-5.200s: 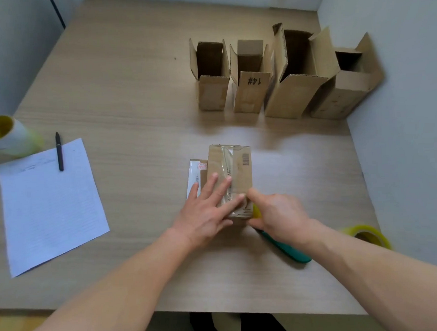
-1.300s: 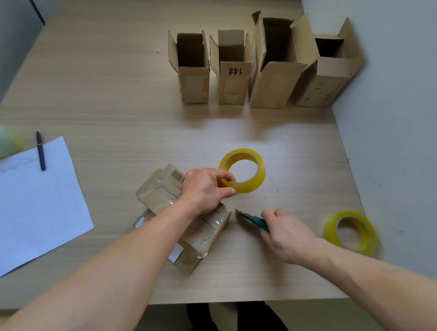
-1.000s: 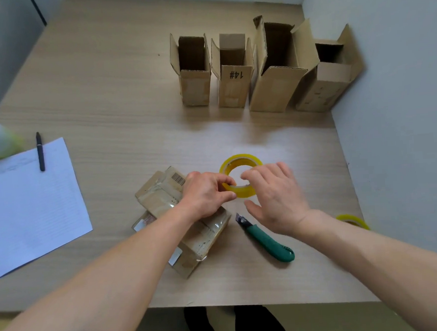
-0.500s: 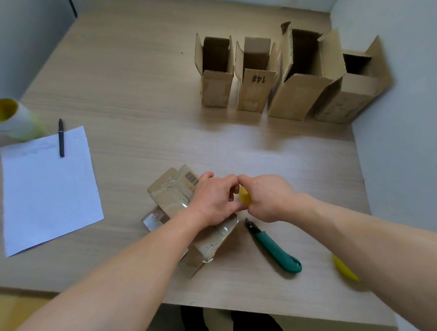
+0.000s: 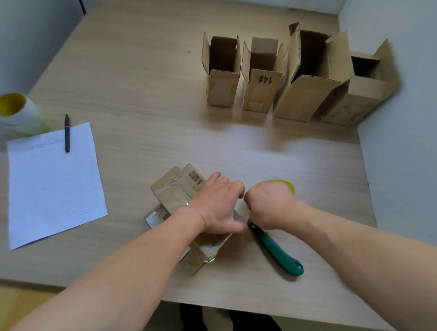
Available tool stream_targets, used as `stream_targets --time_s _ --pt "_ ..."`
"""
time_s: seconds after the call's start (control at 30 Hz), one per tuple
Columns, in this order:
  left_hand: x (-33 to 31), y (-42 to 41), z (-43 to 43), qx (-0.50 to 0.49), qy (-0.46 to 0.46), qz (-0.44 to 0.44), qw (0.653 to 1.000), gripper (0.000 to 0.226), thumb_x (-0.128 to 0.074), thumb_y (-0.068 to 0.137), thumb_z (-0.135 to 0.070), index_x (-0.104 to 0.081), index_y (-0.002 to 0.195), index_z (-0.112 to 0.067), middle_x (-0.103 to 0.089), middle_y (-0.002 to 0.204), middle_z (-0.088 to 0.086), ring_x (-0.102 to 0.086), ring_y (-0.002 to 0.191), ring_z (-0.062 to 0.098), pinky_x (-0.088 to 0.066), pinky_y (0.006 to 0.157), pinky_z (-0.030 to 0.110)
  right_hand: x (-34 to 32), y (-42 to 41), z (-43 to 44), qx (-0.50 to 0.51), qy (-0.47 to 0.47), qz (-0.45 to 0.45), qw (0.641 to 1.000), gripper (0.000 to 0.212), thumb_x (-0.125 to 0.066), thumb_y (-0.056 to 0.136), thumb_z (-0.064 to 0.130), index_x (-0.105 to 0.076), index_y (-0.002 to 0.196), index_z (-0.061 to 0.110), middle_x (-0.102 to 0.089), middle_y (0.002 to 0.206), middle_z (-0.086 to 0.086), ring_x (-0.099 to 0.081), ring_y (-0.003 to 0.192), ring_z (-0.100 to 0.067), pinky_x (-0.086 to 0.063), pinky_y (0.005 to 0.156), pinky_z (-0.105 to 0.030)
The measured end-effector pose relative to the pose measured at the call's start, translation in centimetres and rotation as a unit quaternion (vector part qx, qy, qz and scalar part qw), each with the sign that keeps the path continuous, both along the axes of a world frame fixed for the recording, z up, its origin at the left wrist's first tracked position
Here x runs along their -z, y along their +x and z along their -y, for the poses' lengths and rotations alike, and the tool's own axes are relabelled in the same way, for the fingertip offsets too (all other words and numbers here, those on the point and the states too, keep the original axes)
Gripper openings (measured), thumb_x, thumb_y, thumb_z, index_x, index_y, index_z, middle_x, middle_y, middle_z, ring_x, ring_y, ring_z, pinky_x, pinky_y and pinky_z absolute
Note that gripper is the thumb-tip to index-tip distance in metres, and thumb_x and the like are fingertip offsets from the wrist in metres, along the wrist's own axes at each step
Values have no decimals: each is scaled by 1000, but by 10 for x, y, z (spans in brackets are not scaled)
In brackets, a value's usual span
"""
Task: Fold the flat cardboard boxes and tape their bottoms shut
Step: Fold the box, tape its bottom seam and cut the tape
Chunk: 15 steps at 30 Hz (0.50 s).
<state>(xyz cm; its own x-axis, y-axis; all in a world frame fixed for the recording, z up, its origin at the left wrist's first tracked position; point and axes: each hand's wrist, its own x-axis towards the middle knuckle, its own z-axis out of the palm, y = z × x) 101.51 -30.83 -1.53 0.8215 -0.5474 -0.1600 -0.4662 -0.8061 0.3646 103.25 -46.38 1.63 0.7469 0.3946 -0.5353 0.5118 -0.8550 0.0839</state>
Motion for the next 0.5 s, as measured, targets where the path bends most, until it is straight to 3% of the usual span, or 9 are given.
stream_targets --time_s 0.07,0.13,0.23,0.33,0.4,0.5 --pt "-1 -2 -1 15 11 5 1000 59 -61 63 -62 -48 102 -20 -54 94 1 -51 99 24 -21 113 41 -1 -4 -4 -71 -22 49 996 13 -58 88 23 -62 100 25 -63 88 3 -67 92 -24 -39 61 -31" --pt "0 -6 -2 36 28 13 999 62 -66 64 -60 -49 105 -18 -57 96 2 -51 99 23 -20 115 40 -6 1 5 -70 -62 69 993 18 -53 90 16 -64 103 22 -68 102 0 -67 98 -25 -38 63 -31" --pt "-1 -10 -5 52 37 7 998 59 -68 66 -56 -49 107 -17 -57 91 0 -50 98 21 -18 116 39 -9 12 25 4 -60 75 995 13 -51 87 11 -61 89 17 -67 91 -3 -65 85 -28 -41 61 -29" --pt "-5 -15 3 66 58 -22 996 48 -65 68 -44 -48 105 -18 -53 80 -1 -48 97 23 -19 114 42 -12 19 30 90 0 77 993 20 -51 80 14 -67 91 22 -62 85 3 -60 80 -25 -51 66 -29" --pt "-6 -24 12 30 70 -29 997 39 -60 72 -36 -46 103 -16 -56 84 3 -45 99 27 -17 114 48 -16 22 28 137 49 76 986 22 -52 79 15 -66 90 26 -63 92 6 -61 88 -24 -51 70 -30" --pt "-3 -42 19 -87 80 -29 993 25 -50 82 -22 -45 106 -16 -60 100 8 -43 109 32 -3 119 55 -21 23 21 173 88 70 978 23 -52 81 14 -65 93 29 -59 94 10 -54 89 -21 -40 68 -29"
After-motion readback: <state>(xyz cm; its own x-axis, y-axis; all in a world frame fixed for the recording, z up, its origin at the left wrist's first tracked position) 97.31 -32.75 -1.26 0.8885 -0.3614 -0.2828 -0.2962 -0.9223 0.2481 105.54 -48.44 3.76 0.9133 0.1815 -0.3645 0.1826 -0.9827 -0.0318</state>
